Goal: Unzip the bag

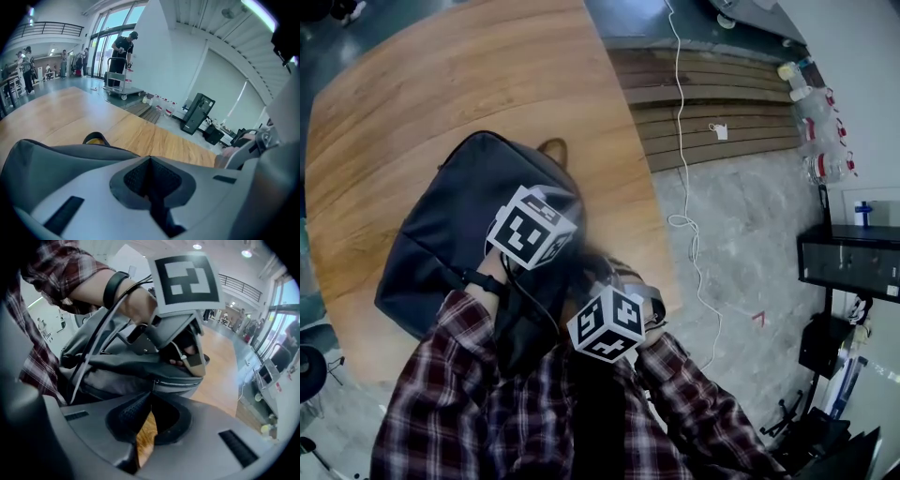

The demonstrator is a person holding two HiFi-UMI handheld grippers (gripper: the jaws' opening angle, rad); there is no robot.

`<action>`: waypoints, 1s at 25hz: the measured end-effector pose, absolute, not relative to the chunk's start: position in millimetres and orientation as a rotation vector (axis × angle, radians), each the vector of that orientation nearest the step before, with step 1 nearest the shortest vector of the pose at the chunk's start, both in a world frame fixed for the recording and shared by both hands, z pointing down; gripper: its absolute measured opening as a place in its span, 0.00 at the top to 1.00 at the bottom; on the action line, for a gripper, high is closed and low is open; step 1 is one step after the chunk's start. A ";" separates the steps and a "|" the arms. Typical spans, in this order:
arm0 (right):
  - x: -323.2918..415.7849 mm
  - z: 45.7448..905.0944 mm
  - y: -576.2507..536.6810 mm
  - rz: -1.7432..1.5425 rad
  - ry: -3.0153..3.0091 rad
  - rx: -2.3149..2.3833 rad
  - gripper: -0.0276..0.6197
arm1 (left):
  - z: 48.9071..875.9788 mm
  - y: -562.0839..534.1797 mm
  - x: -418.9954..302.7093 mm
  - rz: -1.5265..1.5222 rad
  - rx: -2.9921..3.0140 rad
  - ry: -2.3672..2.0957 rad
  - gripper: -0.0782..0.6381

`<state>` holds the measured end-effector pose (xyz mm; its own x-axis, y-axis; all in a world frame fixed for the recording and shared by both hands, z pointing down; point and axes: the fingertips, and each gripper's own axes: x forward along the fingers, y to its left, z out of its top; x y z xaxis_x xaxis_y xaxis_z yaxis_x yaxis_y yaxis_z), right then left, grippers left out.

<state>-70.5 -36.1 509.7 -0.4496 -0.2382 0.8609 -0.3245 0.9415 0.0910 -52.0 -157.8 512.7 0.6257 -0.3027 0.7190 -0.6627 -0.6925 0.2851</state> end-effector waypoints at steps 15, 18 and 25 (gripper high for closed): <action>-41.6 456.4 -66.1 0.498 -2.315 0.850 0.94 | 447.0 -152.5 -95.0 0.432 2.258 -1.107 0.88; -45.5 412.7 -88.1 0.641 -2.478 0.941 0.94 | 402.5 -143.3 -116.8 0.188 2.212 -1.226 0.88; -95.5 284.2 -104.8 0.425 -2.788 0.939 0.94 | 291.9 -102.4 -163.7 -0.063 2.229 -1.559 0.88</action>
<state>-95.5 -104.8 284.2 -0.7876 -0.5645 0.2471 -0.6125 0.7612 -0.2132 -163.7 -102.4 291.9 0.3712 -0.9072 0.1979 -0.8883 -0.2849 0.3602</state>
